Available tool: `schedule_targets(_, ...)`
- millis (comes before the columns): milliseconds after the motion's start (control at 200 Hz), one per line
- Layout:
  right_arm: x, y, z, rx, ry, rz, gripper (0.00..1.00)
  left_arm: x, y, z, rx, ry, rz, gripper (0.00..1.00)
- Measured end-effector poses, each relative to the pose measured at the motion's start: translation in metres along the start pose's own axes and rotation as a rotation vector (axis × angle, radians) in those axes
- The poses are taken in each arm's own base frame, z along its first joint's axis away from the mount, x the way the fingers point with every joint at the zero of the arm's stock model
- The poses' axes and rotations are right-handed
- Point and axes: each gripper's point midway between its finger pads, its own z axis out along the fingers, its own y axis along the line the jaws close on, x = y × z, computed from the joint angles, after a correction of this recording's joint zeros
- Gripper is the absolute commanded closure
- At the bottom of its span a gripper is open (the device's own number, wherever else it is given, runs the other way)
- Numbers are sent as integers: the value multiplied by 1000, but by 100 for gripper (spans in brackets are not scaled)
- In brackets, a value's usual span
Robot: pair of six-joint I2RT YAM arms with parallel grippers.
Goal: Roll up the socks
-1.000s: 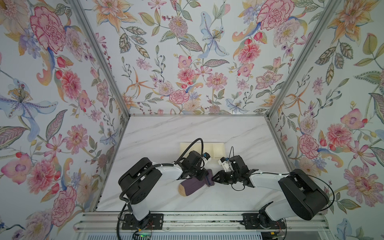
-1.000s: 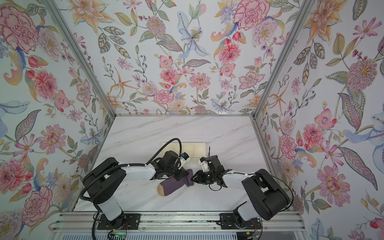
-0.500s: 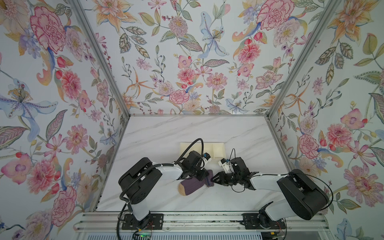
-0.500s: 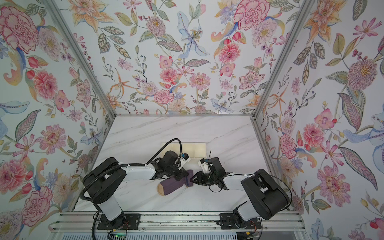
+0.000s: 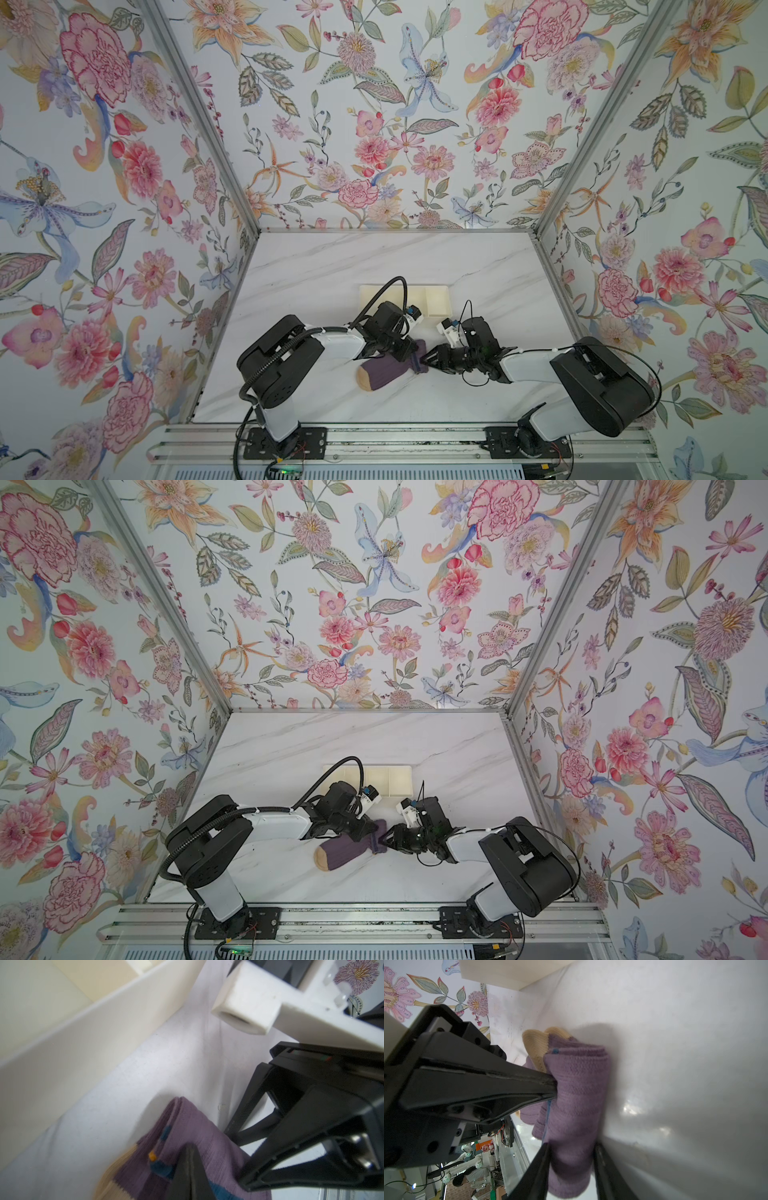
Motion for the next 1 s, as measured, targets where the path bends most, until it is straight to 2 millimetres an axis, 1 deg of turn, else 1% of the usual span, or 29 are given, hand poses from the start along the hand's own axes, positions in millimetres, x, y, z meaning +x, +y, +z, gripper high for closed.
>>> schedule_targets(320, -2, 3, 5, -24, 1, 4, 63, -1, 0, 0, 1, -7, 3, 100)
schedule_targets(445, -3, 1, 5, -16, -5, 13, 69, -1, 0, 0, 2, -9, 4, 100)
schedule_targets(691, -3, -5, 5, 18, -15, 25, 87, -1, 0, 0, 3, -9, 4, 100)
schedule_targets(801, -3, -4, 4, 41, -24, 5, 90, -1, -1, 0, 5, -8, 4, 100)
schedule_targets(1001, -5, -3, 2, 110, -24, -26, 91, -1, -1, -2, 3, -9, 3, 100)
